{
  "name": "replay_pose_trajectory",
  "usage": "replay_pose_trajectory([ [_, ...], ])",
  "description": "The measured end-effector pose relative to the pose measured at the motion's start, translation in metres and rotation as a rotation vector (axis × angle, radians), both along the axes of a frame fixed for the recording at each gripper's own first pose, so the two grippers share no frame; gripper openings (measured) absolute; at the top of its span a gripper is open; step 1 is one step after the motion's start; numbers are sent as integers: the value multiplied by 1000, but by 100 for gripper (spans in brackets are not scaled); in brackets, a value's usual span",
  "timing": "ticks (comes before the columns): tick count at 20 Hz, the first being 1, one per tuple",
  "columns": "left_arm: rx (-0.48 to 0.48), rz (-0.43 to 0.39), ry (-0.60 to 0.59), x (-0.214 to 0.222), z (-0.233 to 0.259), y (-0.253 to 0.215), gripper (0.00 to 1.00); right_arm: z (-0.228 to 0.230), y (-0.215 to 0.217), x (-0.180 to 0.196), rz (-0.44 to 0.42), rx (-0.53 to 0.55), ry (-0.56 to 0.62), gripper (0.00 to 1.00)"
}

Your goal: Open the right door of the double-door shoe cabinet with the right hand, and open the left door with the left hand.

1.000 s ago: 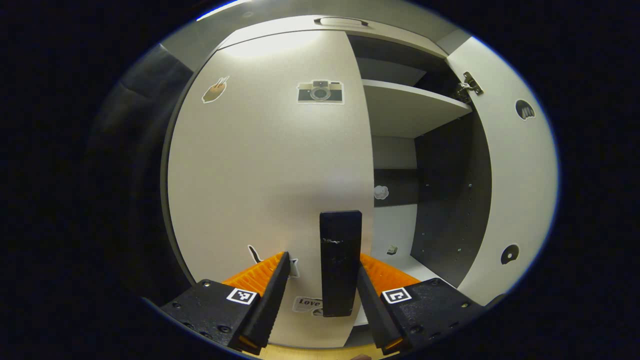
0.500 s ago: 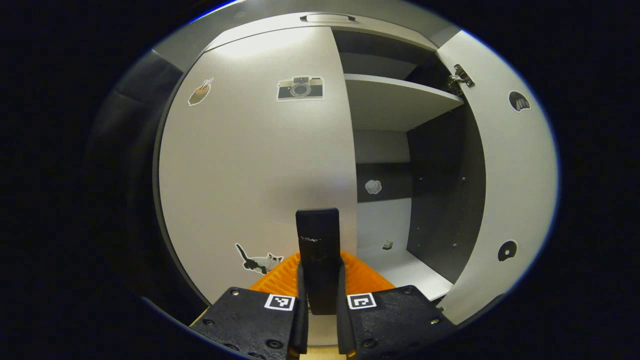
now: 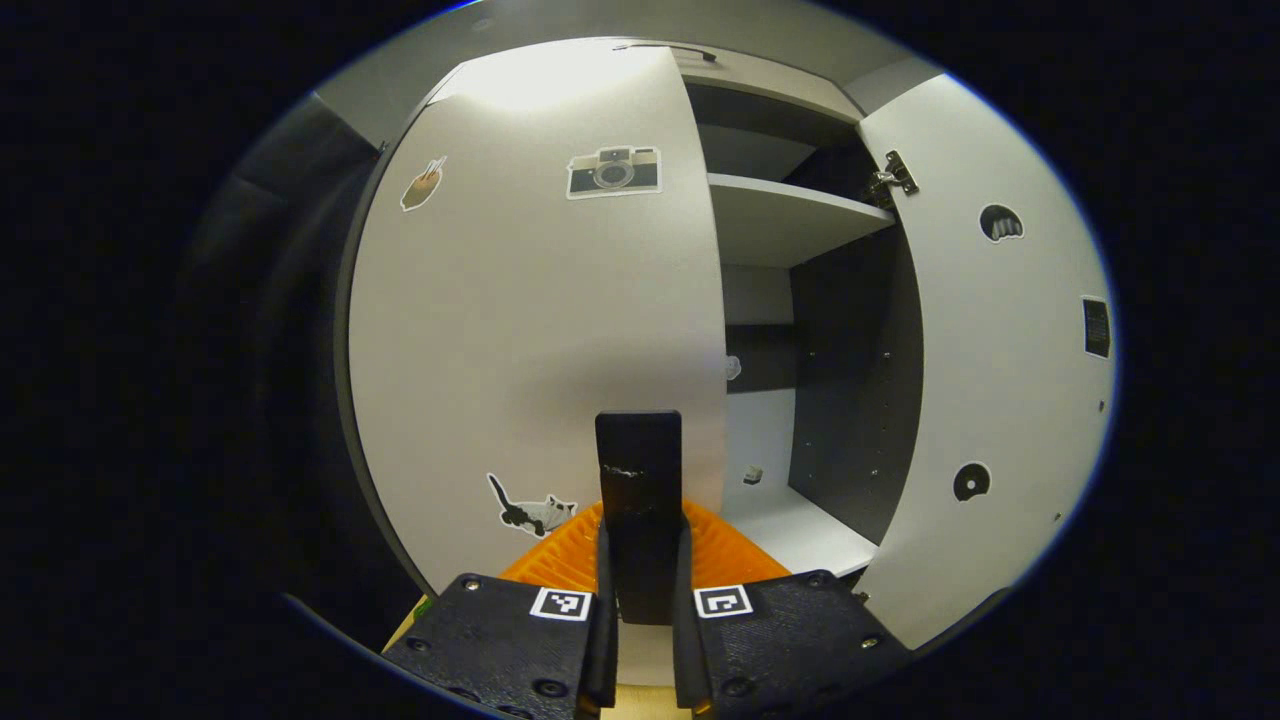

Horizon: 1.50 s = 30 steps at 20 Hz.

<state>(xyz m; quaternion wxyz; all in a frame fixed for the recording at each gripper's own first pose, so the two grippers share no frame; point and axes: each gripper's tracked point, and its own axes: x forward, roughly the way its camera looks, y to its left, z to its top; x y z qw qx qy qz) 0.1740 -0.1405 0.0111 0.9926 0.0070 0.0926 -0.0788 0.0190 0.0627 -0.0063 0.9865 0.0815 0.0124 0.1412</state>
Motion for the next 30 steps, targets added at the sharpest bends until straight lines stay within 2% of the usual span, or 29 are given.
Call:
replay_pose_trajectory([
  [1,-3,-7,1,-6,0,3,23,1,3,0,2,-3,-1,94],
  [3,-10,-19,8,-15,2,7,23,-1,9,-3,8,-4,-1,94],
  [4,-16,-24,17,-20,2,9,23,-1,12,-4,10,-5,-1,98],
  [7,-14,-37,28,-39,5,19,23,-4,18,-7,2,0,-1,98],
  [8,-13,-40,28,-44,6,23,23,-3,20,-6,0,3,-1,94],
  [13,-14,-57,22,-63,8,37,23,-3,39,-9,20,-3,-3,94],
  [16,-21,-36,27,-70,10,46,23,2,49,-15,42,-12,-13,94],
  [17,-23,-33,28,-72,12,51,23,4,54,-20,61,-1,-16,98],
  [18,-23,-30,26,-75,13,54,23,7,61,-23,79,11,-22,94],
  [20,-13,-19,16,-79,14,61,23,13,70,-26,87,6,-38,94],
  [21,-11,-13,17,-80,13,64,23,14,73,-27,85,-1,-44,94],
  [22,-13,-4,19,-81,12,67,23,14,77,-28,89,-6,-46,98],
  [25,-13,-1,7,-85,14,73,21,9,95,-33,117,-13,-41,94],
  [30,-5,39,-5,-88,14,87,16,-2,110,-32,143,-23,-22,94],
])
